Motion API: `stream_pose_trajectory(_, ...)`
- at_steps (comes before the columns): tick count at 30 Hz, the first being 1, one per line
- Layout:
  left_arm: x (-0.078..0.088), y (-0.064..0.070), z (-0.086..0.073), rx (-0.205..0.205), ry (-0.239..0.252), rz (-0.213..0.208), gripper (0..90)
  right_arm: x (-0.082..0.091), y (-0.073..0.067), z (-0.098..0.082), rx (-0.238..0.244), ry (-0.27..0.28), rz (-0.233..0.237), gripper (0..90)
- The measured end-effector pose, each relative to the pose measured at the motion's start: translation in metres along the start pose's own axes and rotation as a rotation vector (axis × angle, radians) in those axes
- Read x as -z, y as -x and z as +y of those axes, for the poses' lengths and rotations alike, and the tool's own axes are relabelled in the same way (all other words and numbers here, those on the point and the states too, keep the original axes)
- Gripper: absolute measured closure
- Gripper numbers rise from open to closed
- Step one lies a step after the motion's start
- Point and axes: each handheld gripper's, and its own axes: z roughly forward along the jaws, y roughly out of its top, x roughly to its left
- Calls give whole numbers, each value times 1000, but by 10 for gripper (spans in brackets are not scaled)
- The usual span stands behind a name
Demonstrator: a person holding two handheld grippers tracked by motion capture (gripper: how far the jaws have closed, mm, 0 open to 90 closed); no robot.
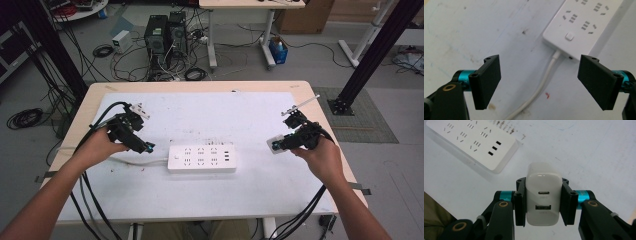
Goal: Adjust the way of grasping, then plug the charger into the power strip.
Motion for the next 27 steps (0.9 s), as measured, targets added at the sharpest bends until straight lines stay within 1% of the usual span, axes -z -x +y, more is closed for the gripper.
stream_pose_trajectory(3,2,-9,-4,26,-24,12,190,4,5,2,15,-13,-22,626)
stream_pose_trajectory(5,3,-12,-7,38,-29,34,190,6,7,4,19,-25,-31,626)
stream_pose_trajectory(8,4,-16,-11,52,-33,26,190,9,9,5,34,-46,-61,626)
stream_pose_trajectory(10,4,-17,-13,58,-34,26,190,9,9,5,35,-50,-62,626)
stream_pose_trajectory(11,4,-18,-14,53,-43,22,190,10,10,6,34,-55,-66,626)
stream_pose_trajectory(13,4,-19,-16,58,-41,18,190,11,11,7,38,-61,-77,626)
stream_pose_trajectory(16,3,-22,-19,58,-53,17,190,13,14,8,29,-52,-76,625)
stream_pose_trajectory(18,2,-21,-23,75,-50,22,190,14,15,8,30,-51,-75,625)
stream_pose_trajectory(19,2,-22,-24,63,-59,22,190,14,15,8,29,-53,-74,625)
stream_pose_trajectory(20,1,-21,-25,69,-57,19,190,14,15,8,32,-57,-76,626)
stream_pose_trajectory(21,1,-21,-26,64,-63,18,190,13,15,8,31,-56,-76,625)
stream_pose_trajectory(24,1,-19,-27,61,-59,15,190,13,14,9,35,-49,-66,625)
stream_pose_trajectory(25,2,-18,-27,51,-65,12,190,13,13,10,33,-44,-60,625)
stream_pose_trajectory(26,2,-18,-27,51,-65,12,190,13,13,10,33,-44,-60,625)
stream_pose_trajectory(27,2,-17,-27,45,-63,6,190,12,12,12,43,-43,-57,625)
